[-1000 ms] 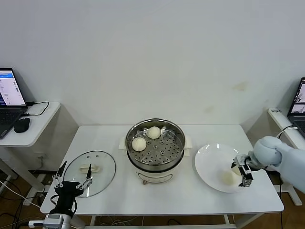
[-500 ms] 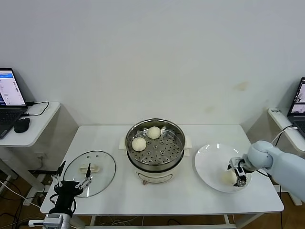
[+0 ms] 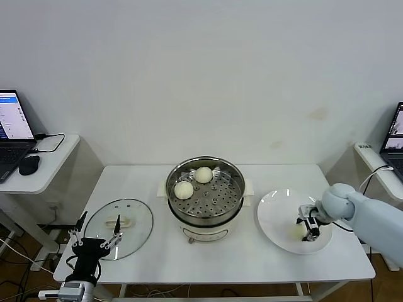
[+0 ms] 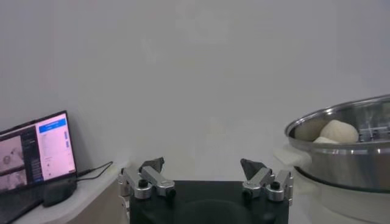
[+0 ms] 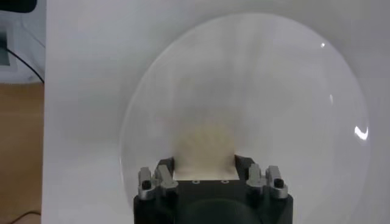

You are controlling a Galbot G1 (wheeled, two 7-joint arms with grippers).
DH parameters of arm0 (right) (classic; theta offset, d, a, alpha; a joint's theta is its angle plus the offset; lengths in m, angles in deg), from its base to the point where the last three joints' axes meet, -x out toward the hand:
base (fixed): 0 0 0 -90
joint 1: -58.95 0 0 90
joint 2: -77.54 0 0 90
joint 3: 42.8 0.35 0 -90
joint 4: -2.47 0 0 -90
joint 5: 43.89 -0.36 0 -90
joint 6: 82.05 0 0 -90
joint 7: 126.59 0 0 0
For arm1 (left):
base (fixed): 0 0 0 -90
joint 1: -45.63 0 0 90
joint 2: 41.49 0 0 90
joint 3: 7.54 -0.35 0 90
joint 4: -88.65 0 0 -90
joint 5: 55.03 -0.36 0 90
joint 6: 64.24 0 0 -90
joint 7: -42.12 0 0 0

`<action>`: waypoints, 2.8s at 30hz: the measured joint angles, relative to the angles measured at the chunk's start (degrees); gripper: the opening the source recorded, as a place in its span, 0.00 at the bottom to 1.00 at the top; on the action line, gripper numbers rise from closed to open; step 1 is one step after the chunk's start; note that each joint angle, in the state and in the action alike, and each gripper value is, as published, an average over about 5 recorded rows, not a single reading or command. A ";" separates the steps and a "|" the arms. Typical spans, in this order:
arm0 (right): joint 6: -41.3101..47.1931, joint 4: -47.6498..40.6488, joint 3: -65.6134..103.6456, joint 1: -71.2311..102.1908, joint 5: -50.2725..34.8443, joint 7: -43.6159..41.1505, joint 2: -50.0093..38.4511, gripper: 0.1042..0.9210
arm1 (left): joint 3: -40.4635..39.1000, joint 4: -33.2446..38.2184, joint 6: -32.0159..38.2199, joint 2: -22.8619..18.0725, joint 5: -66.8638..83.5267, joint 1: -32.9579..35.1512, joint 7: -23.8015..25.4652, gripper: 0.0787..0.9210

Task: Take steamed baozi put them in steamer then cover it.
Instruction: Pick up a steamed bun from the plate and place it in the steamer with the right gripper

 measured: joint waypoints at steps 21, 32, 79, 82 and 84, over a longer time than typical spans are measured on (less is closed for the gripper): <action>1.61 0.82 -14.32 -34.26 -16.54 -2.75 6.53 0.62 | -0.06 0.52 -0.05 0.82 0.53 -0.81 -0.05 0.88; -1.41 1.47 -22.30 -41.44 -21.66 -0.29 18.61 0.62 | 0.68 0.83 0.45 0.12 0.47 -0.38 -0.25 0.88; -30.82 0.53 -31.72 -36.90 -4.45 3.71 34.81 0.88 | 0.71 0.30 0.53 -1.70 0.89 -1.17 -0.53 0.88; -29.15 0.93 -31.08 -38.76 -5.80 2.25 33.33 0.88 | 0.63 0.36 0.47 -1.46 0.87 -1.34 -0.51 0.88; -27.32 1.04 -30.56 -40.20 -7.04 0.86 31.93 0.88 | 0.75 0.36 0.46 -1.20 0.90 -1.40 -0.50 0.88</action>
